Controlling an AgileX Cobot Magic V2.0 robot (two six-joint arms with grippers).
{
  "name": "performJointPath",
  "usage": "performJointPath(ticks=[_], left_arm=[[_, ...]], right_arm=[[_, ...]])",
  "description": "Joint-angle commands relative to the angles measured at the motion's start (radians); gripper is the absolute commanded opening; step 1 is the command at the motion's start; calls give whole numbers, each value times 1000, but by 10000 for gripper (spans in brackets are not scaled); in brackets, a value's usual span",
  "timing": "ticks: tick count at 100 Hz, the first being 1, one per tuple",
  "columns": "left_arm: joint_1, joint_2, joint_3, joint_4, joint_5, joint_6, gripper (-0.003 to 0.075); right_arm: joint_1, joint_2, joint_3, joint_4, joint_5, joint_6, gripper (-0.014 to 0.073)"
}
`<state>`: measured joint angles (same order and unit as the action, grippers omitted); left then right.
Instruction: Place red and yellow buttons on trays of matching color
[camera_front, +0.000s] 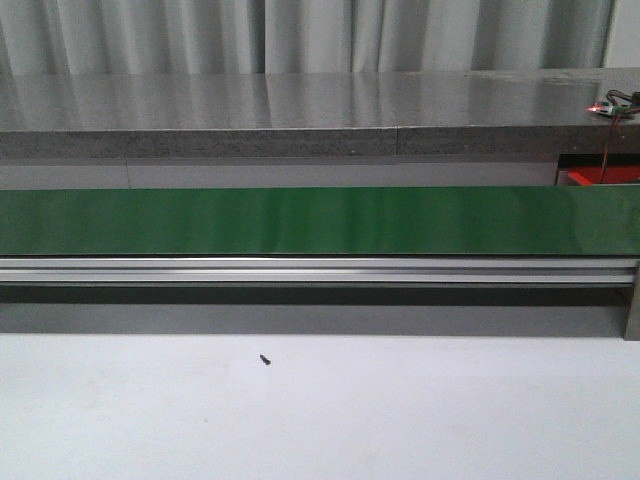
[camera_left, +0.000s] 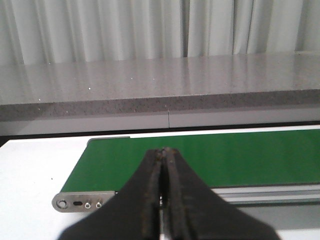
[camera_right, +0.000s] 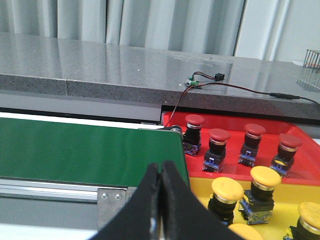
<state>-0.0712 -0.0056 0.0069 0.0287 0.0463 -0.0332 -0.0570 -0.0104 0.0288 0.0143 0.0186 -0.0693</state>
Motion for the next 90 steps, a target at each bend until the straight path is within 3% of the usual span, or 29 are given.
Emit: performJointPath(ticks=[1,11,90], left_arm=[[3,-36,45,-14,-115,-13,-19],[3,-34,42,-17,-46,-13,-19],[4,-34,42,-23,-39,-13,-19]], right_arm=[[3,-18,-18,-5,-76,-8,-67],[3,-16,-18,-5,-76,-8,-67],[3,-16,-18,-5,-76,-8,-67]])
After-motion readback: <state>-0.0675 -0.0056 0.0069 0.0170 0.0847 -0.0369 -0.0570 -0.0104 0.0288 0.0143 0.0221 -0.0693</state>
